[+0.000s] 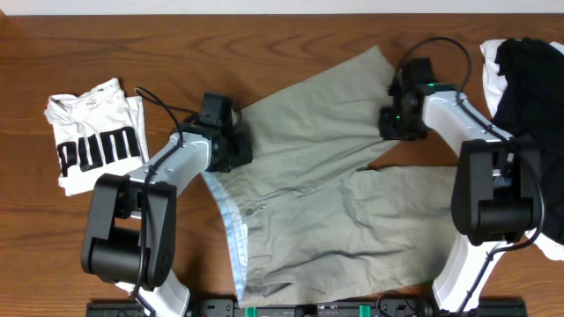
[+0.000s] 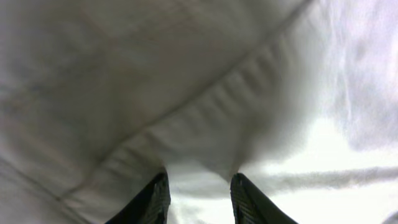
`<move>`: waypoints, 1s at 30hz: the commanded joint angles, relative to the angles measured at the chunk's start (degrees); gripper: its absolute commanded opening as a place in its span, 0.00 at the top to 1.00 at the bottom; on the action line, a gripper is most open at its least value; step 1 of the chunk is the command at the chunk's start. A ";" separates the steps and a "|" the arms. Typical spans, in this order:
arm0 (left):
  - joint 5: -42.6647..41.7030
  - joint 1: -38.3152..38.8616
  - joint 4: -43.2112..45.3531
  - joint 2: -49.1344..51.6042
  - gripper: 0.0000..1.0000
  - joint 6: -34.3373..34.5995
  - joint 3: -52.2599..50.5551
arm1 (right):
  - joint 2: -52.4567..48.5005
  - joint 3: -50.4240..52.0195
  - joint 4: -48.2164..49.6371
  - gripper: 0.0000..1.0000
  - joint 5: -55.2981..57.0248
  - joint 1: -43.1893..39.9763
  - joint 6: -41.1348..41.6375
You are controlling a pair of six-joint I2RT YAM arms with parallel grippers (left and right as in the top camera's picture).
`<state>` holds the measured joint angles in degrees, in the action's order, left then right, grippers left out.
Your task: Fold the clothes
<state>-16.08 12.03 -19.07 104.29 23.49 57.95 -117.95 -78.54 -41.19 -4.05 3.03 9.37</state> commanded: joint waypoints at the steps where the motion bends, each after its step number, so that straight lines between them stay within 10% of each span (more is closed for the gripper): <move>1: 1.57 -0.39 3.48 1.36 0.65 -1.68 0.42 | -3.78 2.89 -2.54 0.72 7.50 -4.55 7.39; 30: 4.37 -2.40 36.41 19.04 0.78 -2.43 6.86 | -3.78 2.89 19.58 0.53 -2.62 -1.81 7.78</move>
<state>-16.01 11.14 17.89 119.74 22.04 63.53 -119.17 -77.06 -21.98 -5.21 0.27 16.40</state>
